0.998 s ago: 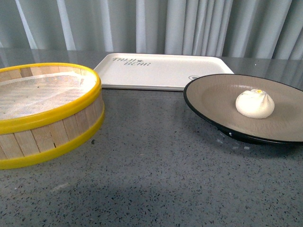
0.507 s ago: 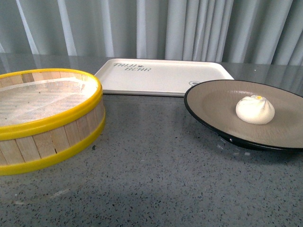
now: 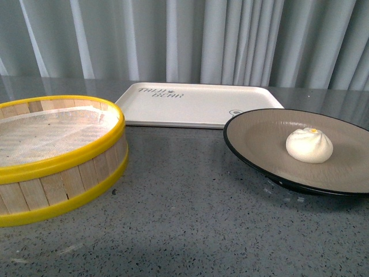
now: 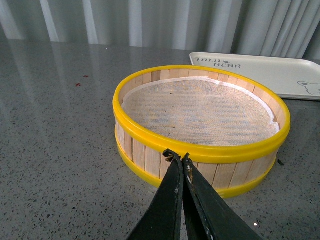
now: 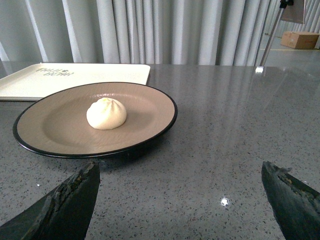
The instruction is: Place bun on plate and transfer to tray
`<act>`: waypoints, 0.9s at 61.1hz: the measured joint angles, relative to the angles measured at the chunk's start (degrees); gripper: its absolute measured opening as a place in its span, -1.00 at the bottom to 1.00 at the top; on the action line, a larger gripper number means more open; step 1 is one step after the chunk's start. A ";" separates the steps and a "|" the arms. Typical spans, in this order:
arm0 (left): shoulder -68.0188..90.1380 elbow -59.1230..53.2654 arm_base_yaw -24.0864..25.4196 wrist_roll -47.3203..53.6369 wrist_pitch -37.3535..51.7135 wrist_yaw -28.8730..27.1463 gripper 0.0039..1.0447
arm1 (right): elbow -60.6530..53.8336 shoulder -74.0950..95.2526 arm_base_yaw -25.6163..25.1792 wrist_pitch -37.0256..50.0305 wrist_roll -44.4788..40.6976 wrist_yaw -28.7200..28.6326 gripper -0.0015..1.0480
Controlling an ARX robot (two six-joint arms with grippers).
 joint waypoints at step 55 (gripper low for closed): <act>-20.44 -1.25 0.00 0.00 -17.70 0.02 -0.93 | 0.00 0.00 0.00 0.00 0.00 0.00 0.84</act>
